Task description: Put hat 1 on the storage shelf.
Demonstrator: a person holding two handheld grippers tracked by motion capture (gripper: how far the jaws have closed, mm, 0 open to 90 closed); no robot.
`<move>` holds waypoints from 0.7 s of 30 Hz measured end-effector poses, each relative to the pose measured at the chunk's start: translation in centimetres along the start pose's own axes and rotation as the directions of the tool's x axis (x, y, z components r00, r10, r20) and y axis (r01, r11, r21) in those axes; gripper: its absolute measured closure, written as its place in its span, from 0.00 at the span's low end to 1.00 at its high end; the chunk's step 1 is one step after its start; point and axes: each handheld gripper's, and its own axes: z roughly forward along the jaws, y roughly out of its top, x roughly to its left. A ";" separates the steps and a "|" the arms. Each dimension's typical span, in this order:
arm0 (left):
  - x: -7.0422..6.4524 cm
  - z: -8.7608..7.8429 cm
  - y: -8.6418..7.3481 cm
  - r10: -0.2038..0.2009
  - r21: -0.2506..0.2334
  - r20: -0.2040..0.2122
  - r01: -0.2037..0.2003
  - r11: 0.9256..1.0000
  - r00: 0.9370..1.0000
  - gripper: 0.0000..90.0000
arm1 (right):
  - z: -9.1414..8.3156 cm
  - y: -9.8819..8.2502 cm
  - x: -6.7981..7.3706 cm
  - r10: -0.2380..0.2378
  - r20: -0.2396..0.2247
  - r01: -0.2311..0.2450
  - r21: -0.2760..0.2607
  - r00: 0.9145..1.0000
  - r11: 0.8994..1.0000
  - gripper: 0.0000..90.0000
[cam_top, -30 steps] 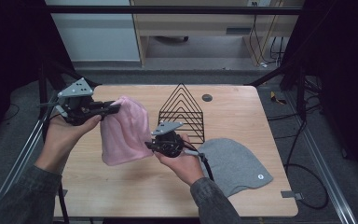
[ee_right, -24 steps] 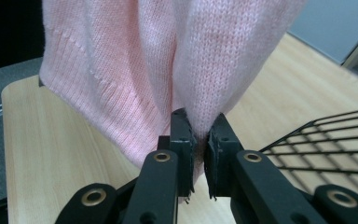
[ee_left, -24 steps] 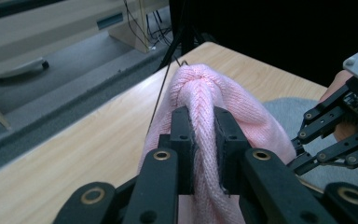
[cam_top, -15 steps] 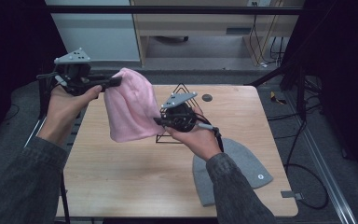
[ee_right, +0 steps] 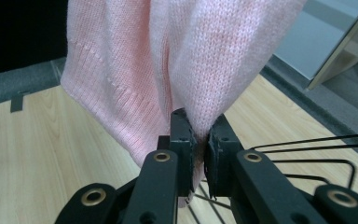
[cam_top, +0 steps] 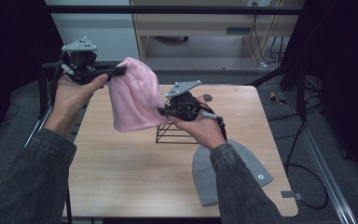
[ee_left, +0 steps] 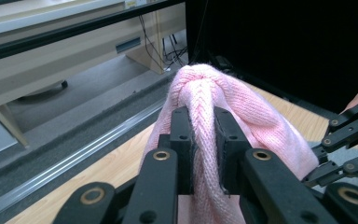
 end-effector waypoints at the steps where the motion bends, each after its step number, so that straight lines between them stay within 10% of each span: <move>1: 0.0 0.1 0.3 -0.006 -0.012 0.005 0.006 1.000 1.000 0.88 | -0.1 0.1 -0.2 0.002 0.004 -0.002 -0.005 1.000 1.000 0.92; 21: -1.0 3.6 2.4 0.005 -0.067 0.009 -0.004 0.998 1.000 0.89 | -1.0 -0.5 -3.8 0.057 0.079 -0.052 -0.055 0.995 0.997 0.92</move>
